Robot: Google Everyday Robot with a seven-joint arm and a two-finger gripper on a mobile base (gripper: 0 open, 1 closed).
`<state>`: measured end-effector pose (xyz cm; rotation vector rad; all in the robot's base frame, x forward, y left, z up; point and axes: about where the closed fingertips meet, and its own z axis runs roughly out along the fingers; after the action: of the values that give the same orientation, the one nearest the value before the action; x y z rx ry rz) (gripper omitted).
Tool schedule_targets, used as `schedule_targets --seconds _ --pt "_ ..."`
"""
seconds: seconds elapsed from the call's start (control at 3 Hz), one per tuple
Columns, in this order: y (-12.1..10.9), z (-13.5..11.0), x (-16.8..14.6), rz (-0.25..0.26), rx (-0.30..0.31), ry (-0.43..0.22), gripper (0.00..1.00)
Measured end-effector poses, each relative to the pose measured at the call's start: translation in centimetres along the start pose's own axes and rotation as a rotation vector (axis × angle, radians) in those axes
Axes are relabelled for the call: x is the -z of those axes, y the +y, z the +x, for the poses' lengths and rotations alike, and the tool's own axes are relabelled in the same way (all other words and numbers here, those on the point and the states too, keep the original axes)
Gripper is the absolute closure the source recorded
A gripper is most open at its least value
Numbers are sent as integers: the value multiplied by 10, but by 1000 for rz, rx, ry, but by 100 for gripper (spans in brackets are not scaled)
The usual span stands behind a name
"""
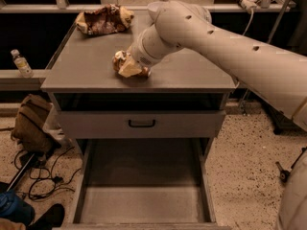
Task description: Pick orange can from middle drawer and place on counter
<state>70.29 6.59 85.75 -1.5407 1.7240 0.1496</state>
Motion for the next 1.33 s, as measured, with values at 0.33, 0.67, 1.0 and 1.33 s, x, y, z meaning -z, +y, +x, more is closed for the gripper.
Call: schedule_targets --seconds 0.33,0.67,1.0,1.33 --pt "0 0 0 0 0 0 36" --pt "0 0 0 0 0 0 13" --pt "0 0 0 0 0 0 0" --pt "0 0 0 0 0 0 0"
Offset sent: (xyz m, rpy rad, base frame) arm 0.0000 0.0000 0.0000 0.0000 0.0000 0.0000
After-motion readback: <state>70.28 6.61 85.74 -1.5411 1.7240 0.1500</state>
